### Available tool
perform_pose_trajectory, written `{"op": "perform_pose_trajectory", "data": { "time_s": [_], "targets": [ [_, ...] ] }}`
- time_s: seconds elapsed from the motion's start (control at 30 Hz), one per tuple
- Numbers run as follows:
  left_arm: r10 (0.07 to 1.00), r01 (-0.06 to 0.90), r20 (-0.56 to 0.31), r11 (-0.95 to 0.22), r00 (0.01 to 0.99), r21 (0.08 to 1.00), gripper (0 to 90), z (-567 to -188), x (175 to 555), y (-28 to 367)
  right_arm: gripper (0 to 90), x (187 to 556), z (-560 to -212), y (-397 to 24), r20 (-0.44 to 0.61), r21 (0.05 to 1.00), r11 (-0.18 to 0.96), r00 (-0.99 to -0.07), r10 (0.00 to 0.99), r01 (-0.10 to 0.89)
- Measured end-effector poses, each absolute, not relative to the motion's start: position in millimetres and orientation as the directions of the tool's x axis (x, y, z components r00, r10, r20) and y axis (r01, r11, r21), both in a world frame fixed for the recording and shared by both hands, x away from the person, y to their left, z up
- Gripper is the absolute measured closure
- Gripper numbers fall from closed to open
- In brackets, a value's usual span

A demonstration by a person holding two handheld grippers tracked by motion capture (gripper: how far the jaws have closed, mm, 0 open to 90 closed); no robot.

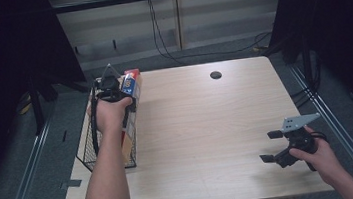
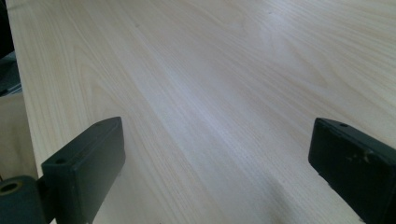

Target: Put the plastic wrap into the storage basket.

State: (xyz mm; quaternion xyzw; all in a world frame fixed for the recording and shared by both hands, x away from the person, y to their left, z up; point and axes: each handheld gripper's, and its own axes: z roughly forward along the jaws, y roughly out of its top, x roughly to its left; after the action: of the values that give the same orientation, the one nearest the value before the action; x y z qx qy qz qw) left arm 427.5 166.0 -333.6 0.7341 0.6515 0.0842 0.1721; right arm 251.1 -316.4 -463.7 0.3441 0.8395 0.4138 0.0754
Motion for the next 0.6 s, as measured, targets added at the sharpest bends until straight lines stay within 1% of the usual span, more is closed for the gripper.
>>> {"op": "perform_pose_trajectory", "data": {
  "time_s": [0.27, 0.43, 0.6],
  "targets": [
    [0.989, 0.931, -0.1, -0.063, 0.105, 0.36, 43.4, -334.2, 426.8, 174.9, 3.7, 251.1, -463.7, -316.2, 0.159, 0.745, 0.422, -0.752, 0.64, 0.516],
    [0.99, 0.931, -0.091, -0.067, 0.107, 0.358, 43.4, -335.0, 426.4, 180.0, 3.7, 251.0, -463.8, -315.6, 0.16, 0.744, 0.425, -0.754, 0.637, 0.516],
    [0.992, 0.933, -0.099, -0.042, 0.082, 0.358, 43.3, -338.2, 425.7, 182.5, 3.7, 250.7, -463.6, -315.3, 0.155, 0.743, 0.427, -0.753, 0.64, 0.515]
  ]
}}
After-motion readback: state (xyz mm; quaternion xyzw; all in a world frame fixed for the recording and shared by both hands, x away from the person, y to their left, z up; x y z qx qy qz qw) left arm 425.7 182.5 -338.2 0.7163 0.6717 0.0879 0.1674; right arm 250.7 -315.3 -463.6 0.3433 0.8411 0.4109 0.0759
